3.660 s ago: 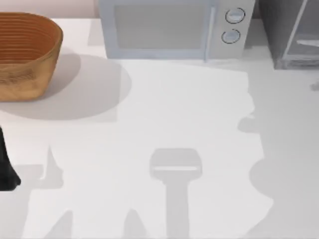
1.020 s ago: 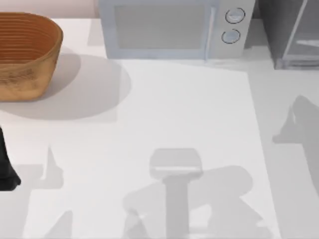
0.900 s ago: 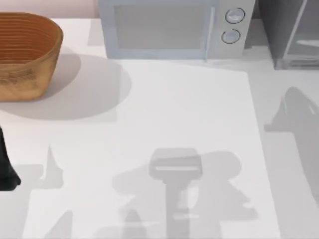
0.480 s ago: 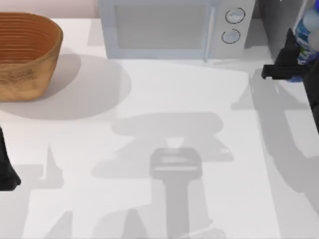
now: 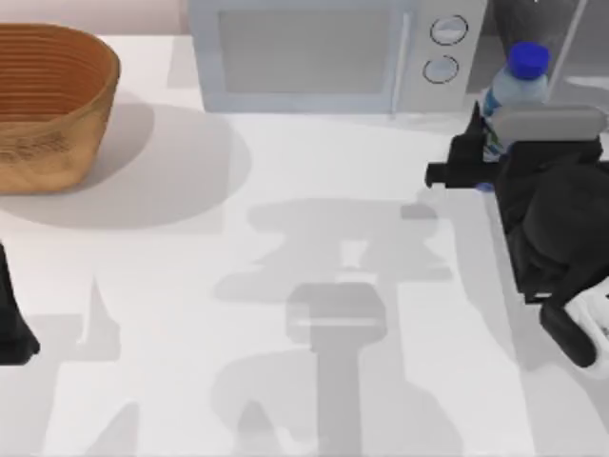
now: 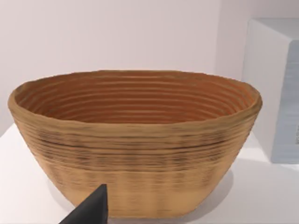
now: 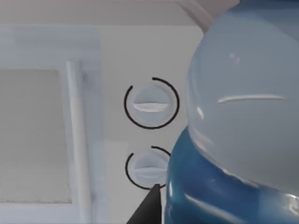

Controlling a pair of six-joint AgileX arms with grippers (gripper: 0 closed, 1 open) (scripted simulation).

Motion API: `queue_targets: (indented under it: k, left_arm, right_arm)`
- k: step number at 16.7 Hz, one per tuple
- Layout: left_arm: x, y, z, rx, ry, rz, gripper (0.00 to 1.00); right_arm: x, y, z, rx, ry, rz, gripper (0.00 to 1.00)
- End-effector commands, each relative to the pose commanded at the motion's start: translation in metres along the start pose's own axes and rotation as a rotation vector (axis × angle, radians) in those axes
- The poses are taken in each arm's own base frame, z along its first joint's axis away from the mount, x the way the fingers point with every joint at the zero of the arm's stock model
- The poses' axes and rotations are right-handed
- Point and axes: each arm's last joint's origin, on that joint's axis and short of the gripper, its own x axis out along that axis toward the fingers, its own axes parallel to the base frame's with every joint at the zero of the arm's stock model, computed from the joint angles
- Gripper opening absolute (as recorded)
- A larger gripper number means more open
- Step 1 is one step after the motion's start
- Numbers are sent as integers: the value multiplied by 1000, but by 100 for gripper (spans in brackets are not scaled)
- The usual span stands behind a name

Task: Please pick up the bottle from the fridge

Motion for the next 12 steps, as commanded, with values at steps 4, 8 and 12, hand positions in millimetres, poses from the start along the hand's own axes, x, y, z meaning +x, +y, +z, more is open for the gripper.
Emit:
queue_targets:
  k: [4, 8, 12]
  left_arm:
    - [0, 0, 0, 0, 0, 0, 100]
    - [0, 0, 0, 0, 0, 0, 100]
    - [0, 0, 0, 0, 0, 0, 100]
  right_arm:
    - [0, 0, -1, -1, 1, 0, 0]
    - [8, -1, -7, -7, 10, -4, 0]
    - [36, 1, -24, -11, 12, -4, 0]
